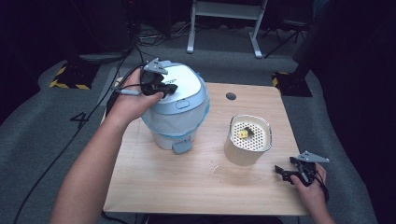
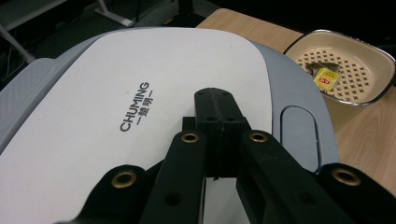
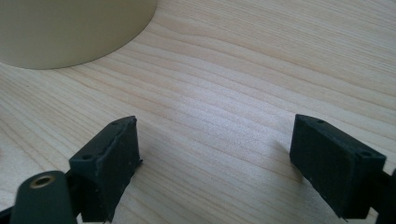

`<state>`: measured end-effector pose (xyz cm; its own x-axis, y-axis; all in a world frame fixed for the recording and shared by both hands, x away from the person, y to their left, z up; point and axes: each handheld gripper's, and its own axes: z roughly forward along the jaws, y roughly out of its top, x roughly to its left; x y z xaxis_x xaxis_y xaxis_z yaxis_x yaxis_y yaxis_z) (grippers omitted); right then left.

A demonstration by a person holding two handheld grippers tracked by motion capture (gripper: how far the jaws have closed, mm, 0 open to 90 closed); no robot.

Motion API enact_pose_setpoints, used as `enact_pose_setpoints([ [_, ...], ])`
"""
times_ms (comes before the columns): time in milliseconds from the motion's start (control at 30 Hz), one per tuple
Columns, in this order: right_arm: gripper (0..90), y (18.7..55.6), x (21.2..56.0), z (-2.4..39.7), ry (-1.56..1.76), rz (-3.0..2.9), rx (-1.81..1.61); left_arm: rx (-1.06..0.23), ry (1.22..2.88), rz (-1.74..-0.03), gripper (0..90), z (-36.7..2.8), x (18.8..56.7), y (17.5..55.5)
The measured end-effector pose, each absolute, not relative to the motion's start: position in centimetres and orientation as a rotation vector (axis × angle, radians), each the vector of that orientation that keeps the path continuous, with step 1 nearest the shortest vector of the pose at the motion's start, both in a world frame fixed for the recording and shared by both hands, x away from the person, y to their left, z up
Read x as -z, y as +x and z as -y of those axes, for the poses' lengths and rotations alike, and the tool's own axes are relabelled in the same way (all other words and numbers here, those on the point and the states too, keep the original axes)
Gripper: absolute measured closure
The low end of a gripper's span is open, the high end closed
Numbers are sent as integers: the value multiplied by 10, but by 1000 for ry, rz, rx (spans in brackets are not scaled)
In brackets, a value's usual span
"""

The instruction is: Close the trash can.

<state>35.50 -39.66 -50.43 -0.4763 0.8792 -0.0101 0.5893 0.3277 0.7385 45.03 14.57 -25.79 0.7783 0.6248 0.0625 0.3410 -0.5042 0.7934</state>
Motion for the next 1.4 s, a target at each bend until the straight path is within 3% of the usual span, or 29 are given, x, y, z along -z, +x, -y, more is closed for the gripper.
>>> enact_pose_setpoints([
  [367,150,357,504,395,1291,-2197,-960,-454,2100,-718,899,-141,264,450],
  [433,150,357,504,395,1286,-2198,-961,-454,2044,-740,635,-142,267,450],
  [467,149,357,504,395,1286,-2198,-960,-440,2004,-735,579,-143,267,449],
  [667,147,359,504,394,1288,-2201,-960,-436,1885,-699,443,-156,257,431],
  [1067,145,360,504,393,1278,-2211,-962,-462,1892,-661,402,-164,259,375],
  [1400,127,365,504,390,1266,-2225,-965,-465,1893,-710,400,-176,286,342],
])
